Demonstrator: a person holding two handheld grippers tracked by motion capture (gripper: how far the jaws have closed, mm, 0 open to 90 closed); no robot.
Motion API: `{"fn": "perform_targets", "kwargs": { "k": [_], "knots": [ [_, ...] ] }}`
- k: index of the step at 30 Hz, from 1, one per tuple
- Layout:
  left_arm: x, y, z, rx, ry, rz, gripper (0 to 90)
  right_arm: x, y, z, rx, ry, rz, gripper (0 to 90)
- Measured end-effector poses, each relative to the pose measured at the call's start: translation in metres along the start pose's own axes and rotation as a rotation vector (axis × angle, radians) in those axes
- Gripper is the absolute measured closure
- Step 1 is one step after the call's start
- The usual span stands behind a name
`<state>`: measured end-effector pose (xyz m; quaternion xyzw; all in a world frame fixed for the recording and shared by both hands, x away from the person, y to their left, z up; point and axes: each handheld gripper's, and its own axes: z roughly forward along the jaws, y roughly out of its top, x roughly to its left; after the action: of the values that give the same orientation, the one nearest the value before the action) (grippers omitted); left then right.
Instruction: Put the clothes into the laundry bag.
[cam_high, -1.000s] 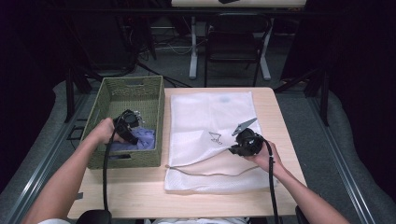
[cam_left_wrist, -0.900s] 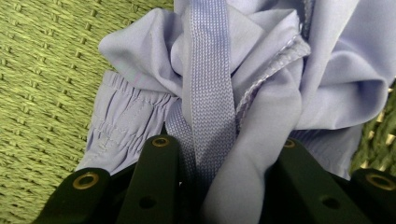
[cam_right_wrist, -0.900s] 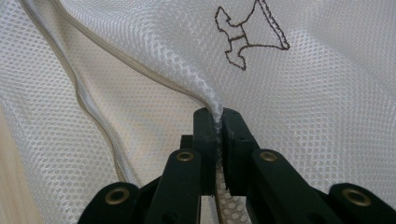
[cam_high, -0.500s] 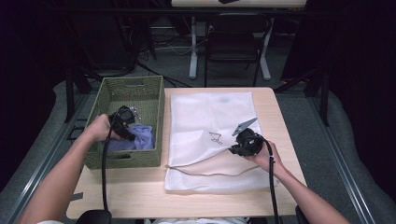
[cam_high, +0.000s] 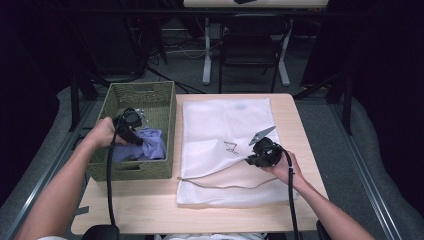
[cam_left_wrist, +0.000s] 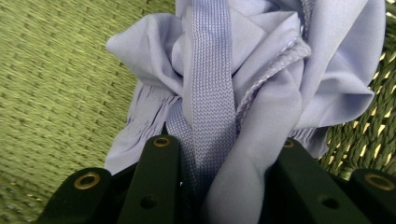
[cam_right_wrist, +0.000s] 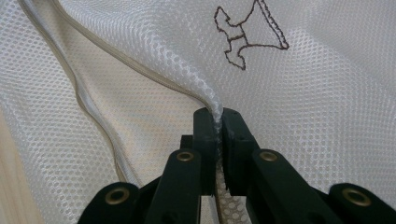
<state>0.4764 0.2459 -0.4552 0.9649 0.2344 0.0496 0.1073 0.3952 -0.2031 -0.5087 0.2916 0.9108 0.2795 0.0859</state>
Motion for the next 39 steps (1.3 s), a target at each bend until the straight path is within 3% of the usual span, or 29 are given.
{"fn": "perform_targets", "kwargs": {
  "k": [26,39],
  "knots": [
    [0.007,0.011,-0.042,-0.019,0.070,0.009,74.5,0.000,0.000,-0.001,-0.003,-0.004,-0.001,85.9],
    [0.008,0.007,-0.063,-0.044,0.103,-0.004,74.5,0.000,0.000,-0.002,-0.004,-0.005,0.001,85.9]
  ]
}}
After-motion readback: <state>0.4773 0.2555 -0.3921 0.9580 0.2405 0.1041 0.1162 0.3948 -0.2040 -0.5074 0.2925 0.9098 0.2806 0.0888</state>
